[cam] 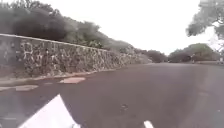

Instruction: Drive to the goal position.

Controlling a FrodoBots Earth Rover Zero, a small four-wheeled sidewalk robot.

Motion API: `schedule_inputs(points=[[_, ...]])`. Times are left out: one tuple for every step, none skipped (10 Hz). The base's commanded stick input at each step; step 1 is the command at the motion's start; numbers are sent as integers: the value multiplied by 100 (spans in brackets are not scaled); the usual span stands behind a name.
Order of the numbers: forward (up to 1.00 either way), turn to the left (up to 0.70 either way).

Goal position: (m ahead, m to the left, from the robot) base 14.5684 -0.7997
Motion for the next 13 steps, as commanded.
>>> schedule_inputs(points=[[0,-50],[0,-50],[0,-50],[0,-50],[0,-50],[0,-50],[0,-46],[0,-39],[0,-31],[0,0],[0,0],[0,0],[0,0]])
